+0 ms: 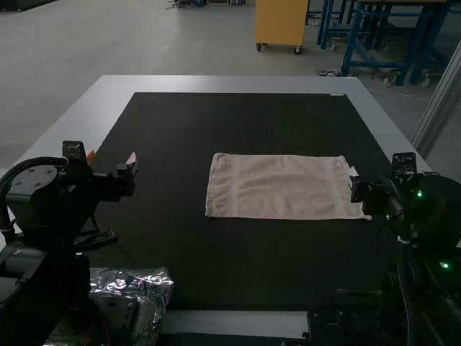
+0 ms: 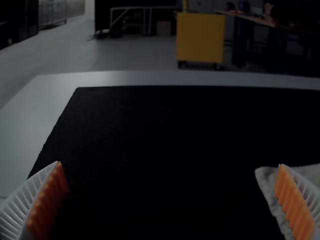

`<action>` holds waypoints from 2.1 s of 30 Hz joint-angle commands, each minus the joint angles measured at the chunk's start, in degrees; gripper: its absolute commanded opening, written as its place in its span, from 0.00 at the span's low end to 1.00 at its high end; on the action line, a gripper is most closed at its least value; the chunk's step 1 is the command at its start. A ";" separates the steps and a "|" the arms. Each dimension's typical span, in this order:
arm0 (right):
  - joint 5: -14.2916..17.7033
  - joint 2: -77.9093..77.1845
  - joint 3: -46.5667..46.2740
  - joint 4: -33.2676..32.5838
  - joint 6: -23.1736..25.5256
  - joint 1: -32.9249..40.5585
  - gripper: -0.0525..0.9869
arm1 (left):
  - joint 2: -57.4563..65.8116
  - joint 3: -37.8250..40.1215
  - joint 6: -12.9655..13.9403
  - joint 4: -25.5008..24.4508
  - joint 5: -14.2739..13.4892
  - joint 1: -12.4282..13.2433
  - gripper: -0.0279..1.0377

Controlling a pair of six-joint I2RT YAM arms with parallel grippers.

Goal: Fold the towel.

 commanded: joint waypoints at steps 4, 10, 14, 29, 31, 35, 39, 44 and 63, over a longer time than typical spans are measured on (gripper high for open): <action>-1.45 -0.45 -0.32 -0.67 -0.27 -0.25 0.93 | -0.10 -0.40 -0.44 0.23 -0.30 0.55 0.94; -1.45 -0.45 -0.32 -0.67 -0.27 -0.25 0.93 | -0.10 -0.32 -0.44 0.23 -0.30 0.55 0.94; -1.45 -0.45 -0.32 -0.67 -0.27 -0.25 0.93 | -0.10 -0.40 -0.36 0.32 -0.30 0.55 0.94; -1.45 -0.45 -0.32 -0.58 -0.27 -0.25 0.93 | -0.10 -0.32 -0.44 0.23 -0.30 0.55 0.94; -1.53 -0.45 -0.32 -0.32 -0.09 -0.25 0.93 | -0.10 -0.32 -0.36 0.32 -0.30 0.55 0.94; -1.89 -0.45 -0.32 -0.49 -0.62 -0.34 0.93 | -0.10 -0.32 -0.36 0.23 -0.30 0.55 0.94; -1.27 -0.45 -0.23 0.03 -5.72 -0.34 0.93 | -0.10 -0.32 -0.27 0.58 -0.30 0.55 0.94; -5.31 -0.45 -0.32 3.72 -22.42 -0.16 0.93 | -0.10 -0.40 6.32 5.51 -0.30 0.55 0.93; -6.02 0.43 4.78 20.51 -7.39 -5.26 0.93 | 1.57 7.15 22.14 17.81 -2.93 0.02 0.92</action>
